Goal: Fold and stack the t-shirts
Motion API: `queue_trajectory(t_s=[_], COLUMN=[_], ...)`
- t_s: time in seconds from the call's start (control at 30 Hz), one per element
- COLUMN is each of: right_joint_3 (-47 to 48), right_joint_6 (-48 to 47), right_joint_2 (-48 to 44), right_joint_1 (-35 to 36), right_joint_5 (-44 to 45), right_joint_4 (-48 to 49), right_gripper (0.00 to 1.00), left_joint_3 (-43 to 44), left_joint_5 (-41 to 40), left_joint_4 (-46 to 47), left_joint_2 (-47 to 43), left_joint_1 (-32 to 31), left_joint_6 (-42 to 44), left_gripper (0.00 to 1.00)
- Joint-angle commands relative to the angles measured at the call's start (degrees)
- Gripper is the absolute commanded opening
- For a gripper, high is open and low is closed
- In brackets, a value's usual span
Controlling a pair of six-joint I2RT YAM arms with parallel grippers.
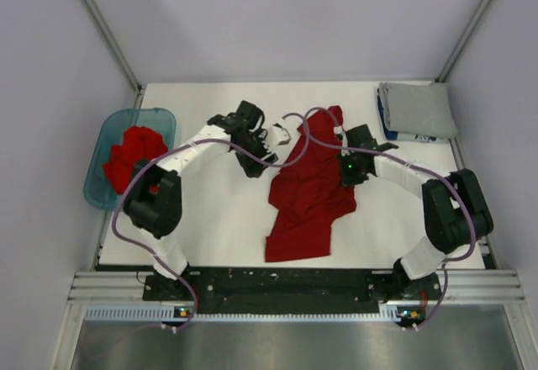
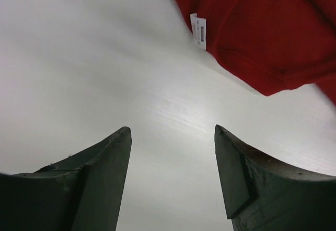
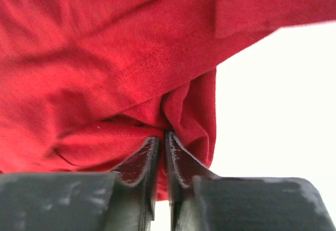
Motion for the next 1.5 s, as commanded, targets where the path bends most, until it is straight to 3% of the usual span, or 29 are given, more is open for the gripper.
queue_trajectory(t_s=[0.0,0.07,0.1,0.23,0.43,0.6,0.83,1.03,1.37,1.47], right_joint_3=[9.0,12.4,12.9,11.1,4.8,7.2,18.9,20.9,22.8,23.7], right_joint_6=[-0.8,-0.2,0.3,0.0,-8.4,-11.2,-12.5,-14.8,-17.3,-17.2], right_joint_2=[-0.8,0.8,0.3,-7.3,-15.2,-6.5,11.0,15.6,19.1,19.9], right_joint_1=[-5.5,-7.5,-8.0,-6.7,9.0,20.3,26.8,27.0,31.3,31.3], right_joint_5=[-0.6,-2.0,-2.1,0.0,-1.3,1.5,10.3,11.5,10.9,9.9], right_joint_4=[1.9,0.8,0.3,0.4,6.8,8.4,2.3,0.6,-1.1,-1.4], right_gripper=[0.23,0.42,0.46,0.48,0.54,0.56,0.57,0.56,0.54,0.46], left_joint_3=[8.1,11.6,12.8,13.2,10.4,7.1,-0.6,-5.8,-5.4,-5.3], left_joint_5=[1.6,1.9,1.9,-0.9,-2.3,-2.6,-5.7,-5.3,-5.2,-5.4], left_joint_4=[1.7,0.5,-0.3,0.8,1.4,0.8,3.7,6.6,5.7,5.6], left_joint_2=[6.9,11.3,12.6,13.0,6.9,-0.9,-12.9,-19.7,-19.4,-19.4], left_joint_1=[-6.2,-8.4,-9.1,-8.6,-0.8,9.5,20.5,23.5,24.1,24.2], left_joint_6=[-0.3,-1.7,-2.4,-5.7,-9.4,-11.6,-11.6,-10.6,-9.8,-9.8], left_gripper=[0.7,0.7,0.7,0.7,0.71,0.71,0.72,0.73,0.73,0.73])
